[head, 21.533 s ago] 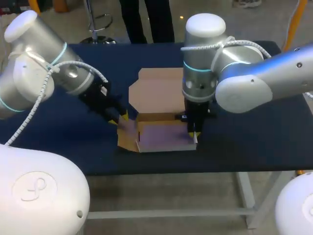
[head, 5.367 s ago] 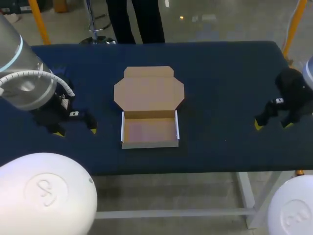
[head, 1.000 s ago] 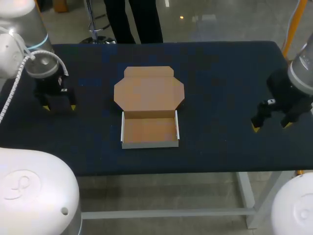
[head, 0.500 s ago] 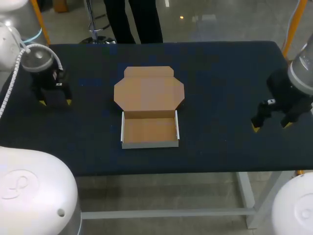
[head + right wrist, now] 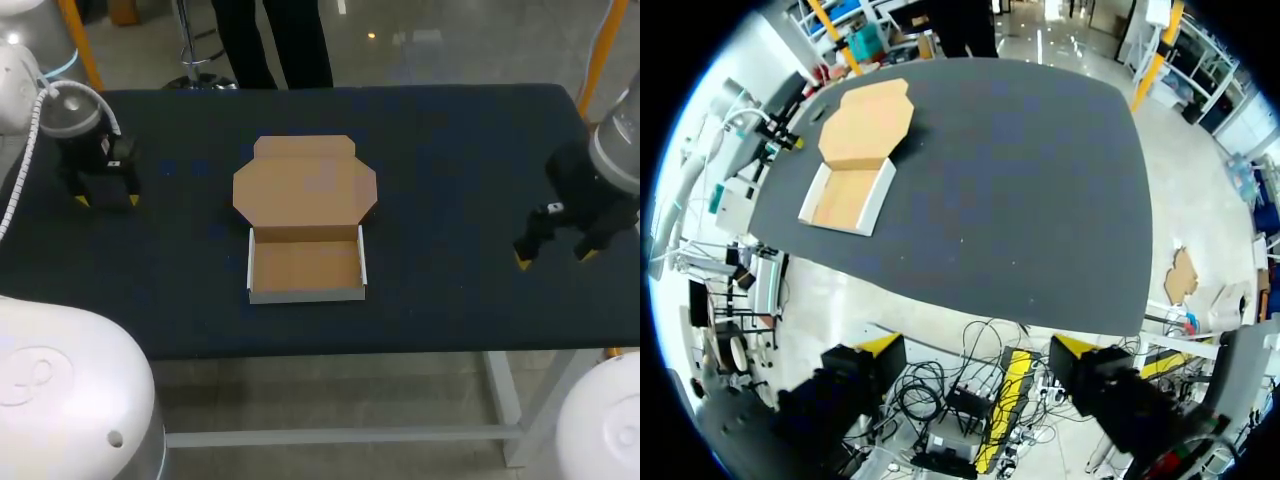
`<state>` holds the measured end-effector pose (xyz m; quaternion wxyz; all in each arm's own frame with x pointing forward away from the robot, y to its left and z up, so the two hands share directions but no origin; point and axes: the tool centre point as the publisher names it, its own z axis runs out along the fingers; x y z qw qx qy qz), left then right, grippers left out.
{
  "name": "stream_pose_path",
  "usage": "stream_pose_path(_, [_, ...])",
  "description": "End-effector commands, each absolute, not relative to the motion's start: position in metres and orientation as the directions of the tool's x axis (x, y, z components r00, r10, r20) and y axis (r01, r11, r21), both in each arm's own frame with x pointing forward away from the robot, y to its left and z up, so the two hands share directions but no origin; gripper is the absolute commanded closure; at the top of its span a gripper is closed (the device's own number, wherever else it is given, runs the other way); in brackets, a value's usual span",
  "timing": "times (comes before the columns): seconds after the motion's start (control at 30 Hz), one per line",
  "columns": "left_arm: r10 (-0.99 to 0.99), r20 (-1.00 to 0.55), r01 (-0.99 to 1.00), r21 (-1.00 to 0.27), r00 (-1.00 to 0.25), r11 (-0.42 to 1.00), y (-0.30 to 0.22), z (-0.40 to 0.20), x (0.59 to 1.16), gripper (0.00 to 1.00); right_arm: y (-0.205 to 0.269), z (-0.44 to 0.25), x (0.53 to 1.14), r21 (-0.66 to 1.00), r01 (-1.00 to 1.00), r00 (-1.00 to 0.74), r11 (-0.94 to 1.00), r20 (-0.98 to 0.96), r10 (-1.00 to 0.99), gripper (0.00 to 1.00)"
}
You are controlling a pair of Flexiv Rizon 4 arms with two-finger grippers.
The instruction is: Assemble the packaging by folding the flat box into shape, placing the metal phone stand inside, and closing the box properly
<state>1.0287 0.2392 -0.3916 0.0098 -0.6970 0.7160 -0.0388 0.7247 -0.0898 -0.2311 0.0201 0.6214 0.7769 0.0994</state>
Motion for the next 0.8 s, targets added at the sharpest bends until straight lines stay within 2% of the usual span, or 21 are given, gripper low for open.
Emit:
stream_pose_path(0.03, [-0.999, 0.038, -0.998, -0.049, -0.032, 0.03, 0.241, -0.395, 1.041, 0.0, -0.088, -0.234, 0.717, 0.247, 0.948, -0.226, 0.2, 0.083, 0.971, 0.0])
stream_pose_path(0.8, [-0.998, 0.041, -0.997, -0.057, -0.052, 0.05, 0.249, -0.399, 1.078, 0.0, -0.088, -0.234, 0.717, 0.247, 0.948, -0.226, 0.2, 0.083, 0.971, 0.0])
